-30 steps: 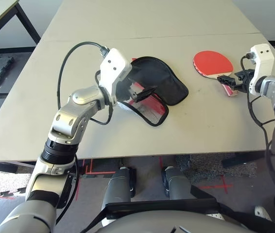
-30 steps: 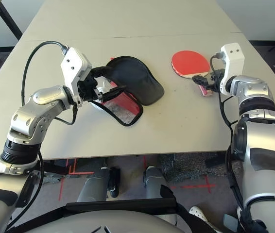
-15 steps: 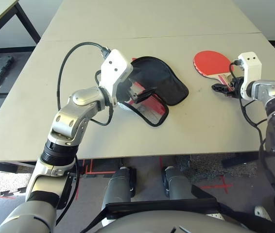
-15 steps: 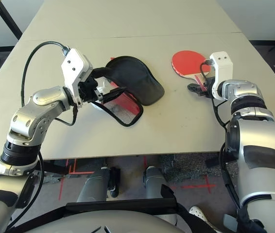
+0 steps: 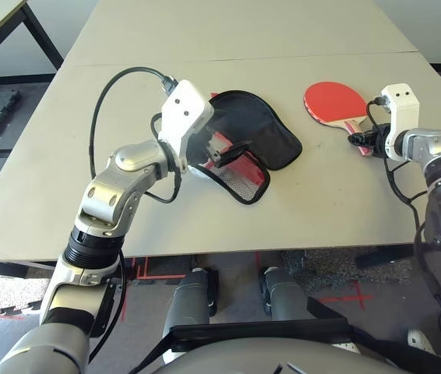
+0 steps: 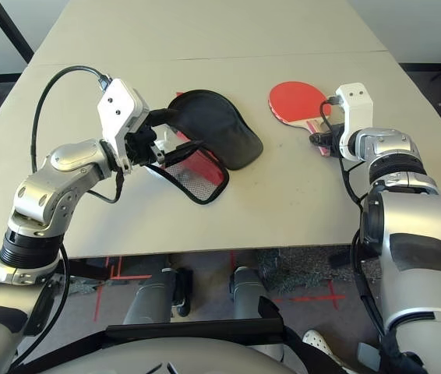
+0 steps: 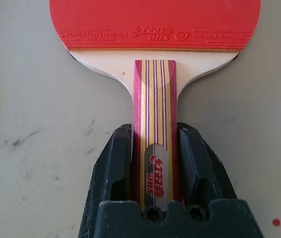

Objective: Store the ping-pong paddle in its case and zip it.

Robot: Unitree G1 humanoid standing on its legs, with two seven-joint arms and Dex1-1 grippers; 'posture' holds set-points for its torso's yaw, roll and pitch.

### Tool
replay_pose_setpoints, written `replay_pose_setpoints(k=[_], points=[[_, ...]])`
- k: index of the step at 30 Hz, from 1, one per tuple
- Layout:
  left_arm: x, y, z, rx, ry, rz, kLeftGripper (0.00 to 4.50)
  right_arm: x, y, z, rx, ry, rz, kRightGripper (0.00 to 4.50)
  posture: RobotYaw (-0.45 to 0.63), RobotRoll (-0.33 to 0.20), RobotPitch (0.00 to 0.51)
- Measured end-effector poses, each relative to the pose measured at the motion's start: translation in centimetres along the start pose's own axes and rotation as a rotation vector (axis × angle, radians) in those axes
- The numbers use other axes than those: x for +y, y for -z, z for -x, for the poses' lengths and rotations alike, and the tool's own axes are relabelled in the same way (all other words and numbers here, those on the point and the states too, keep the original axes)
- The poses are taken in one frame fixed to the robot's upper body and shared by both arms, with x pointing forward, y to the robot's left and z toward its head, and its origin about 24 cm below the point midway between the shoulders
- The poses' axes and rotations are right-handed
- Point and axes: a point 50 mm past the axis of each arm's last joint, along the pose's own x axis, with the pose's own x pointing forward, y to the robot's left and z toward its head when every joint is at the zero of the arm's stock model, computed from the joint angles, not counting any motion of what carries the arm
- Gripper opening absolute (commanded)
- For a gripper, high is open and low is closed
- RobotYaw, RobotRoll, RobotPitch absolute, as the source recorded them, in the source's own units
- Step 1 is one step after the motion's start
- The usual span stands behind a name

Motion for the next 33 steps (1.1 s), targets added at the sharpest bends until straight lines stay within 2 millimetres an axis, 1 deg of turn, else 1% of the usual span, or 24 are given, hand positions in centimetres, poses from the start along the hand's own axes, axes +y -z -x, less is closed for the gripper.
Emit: replay_pose_setpoints(k=[2, 7, 11, 15, 18, 22, 27, 33], points=[[0.4, -0.1, 0.3, 0.003, -0.024, -0.006, 4.5, 0.2, -0.5, 0.0, -0.018, -0.024, 0.023, 1.22, 0.14, 0.0, 0.176], [1.3, -0.7, 1.4, 0.01, -0.085, -0.034, 4.5, 0.8, -3.0, 0.1, -0.082, -0.069, 0.078, 1.22, 0.17, 0.0, 0.183], [2.2, -1.2, 2.6, 0.021, -0.142, -0.06, 4.5, 2.8, -4.8, -0.7, -0.113, -0.152, 0.136, 1.22, 0.21, 0.0, 0.189], [2.5, -1.3, 3.6, 0.035, -0.188, -0.072, 4.5, 5.2, -5.9, -1.7, -0.126, -0.247, 0.18, 1.22, 0.24, 0.0, 0.191], [2.3, -1.3, 3.9, 0.043, -0.197, -0.072, 4.5, 6.4, -6.5, -2.1, -0.128, -0.289, 0.211, 1.22, 0.25, 0.0, 0.192], [2.4, -1.4, 4.3, 0.042, -0.221, -0.071, 4.5, 8.6, -7.0, -3.0, -0.127, -0.353, 0.241, 1.22, 0.27, 0.0, 0.193], [2.1, -1.3, 4.4, 0.048, -0.226, -0.07, 4.5, 10.4, -6.9, -3.7, -0.121, -0.403, 0.254, 1.22, 0.28, 0.0, 0.196], [2.1, -1.2, 4.5, 0.055, -0.233, -0.067, 4.5, 11.7, -6.8, -4.2, -0.115, -0.441, 0.265, 1.22, 0.29, 0.0, 0.2]])
